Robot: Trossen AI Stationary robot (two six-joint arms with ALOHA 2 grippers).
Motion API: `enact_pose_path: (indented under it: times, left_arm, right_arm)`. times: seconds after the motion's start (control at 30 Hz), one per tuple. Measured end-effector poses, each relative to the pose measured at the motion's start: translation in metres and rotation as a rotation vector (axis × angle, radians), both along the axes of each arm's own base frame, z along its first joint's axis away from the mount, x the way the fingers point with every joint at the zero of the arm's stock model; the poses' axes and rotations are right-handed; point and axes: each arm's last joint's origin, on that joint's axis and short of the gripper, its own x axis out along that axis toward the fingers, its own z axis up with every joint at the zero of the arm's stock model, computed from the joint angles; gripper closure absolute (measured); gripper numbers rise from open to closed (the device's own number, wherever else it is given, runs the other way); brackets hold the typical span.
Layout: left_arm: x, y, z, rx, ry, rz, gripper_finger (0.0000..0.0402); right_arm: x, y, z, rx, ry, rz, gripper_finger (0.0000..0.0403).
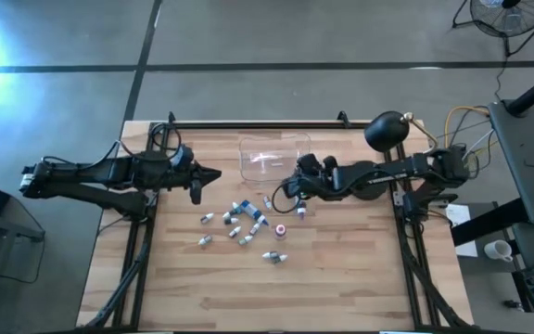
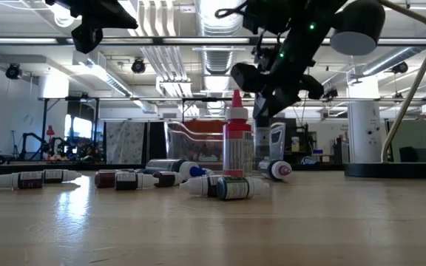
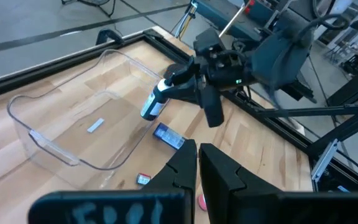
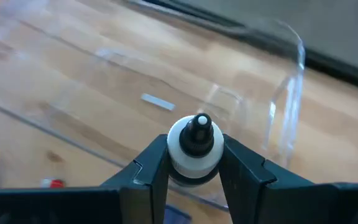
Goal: Pick & Place food coloring
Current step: Put the large black food coloring bottle into the transparent bin, then put the large purple food coloring bottle into the transparent bin
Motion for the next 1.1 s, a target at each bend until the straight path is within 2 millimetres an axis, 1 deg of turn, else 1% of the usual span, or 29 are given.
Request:
enact_pose_path:
  times: [0.1,0.2,0.4,0.63,0.73,0.8,0.97,1.03,1.1]
  left_arm:
    - [0.0,0.0,0.0,0.0,0.002,0.0,0.0402]
    - [0.0,0.0,0.0,0.0,0.003,0.0,0.0402]
    - [0.0,0.0,0.0,0.004,0.005,-0.002,0.0402]
    - [0.0,0.0,-0.001,0.006,0.008,-0.002,0.0402]
    - [0.0,0.0,-0.001,0.006,0.009,-0.002,0.0402]
    - [0.0,0.0,-0.001,0.006,0.009,-0.002,0.0402]
    - [0.0,0.0,-0.001,0.01,0.01,-0.003,0.0402]
    - [0.0,0.0,-0.001,0.019,0.012,-0.006,0.0402]
    - [0.0,0.0,-0.001,0.023,0.013,-0.008,0.0402]
  right_arm:
    - [0.001,0.0,-0.002,0.024,0.011,-0.047,0.0296]
    - [0.003,0.0,-0.005,0.039,0.028,-0.049,0.0287]
    - [0.0,0.002,-0.01,0.1,0.034,-0.045,0.0249]
    - [-0.009,0.002,-0.007,0.118,0.045,-0.072,0.0217]
    - [-0.011,0.002,0.002,0.104,0.041,-0.046,0.021]
    - [-0.012,0.002,0.013,0.086,0.029,-0.016,0.0207]
    - [-0.019,0.003,0.045,0.008,0.004,0.074,0.0208]
    - [-0.023,0.007,0.055,0.029,-0.002,0.146,0.0208]
    - [-0.027,0.014,0.058,0.099,-0.003,0.237,0.0207]
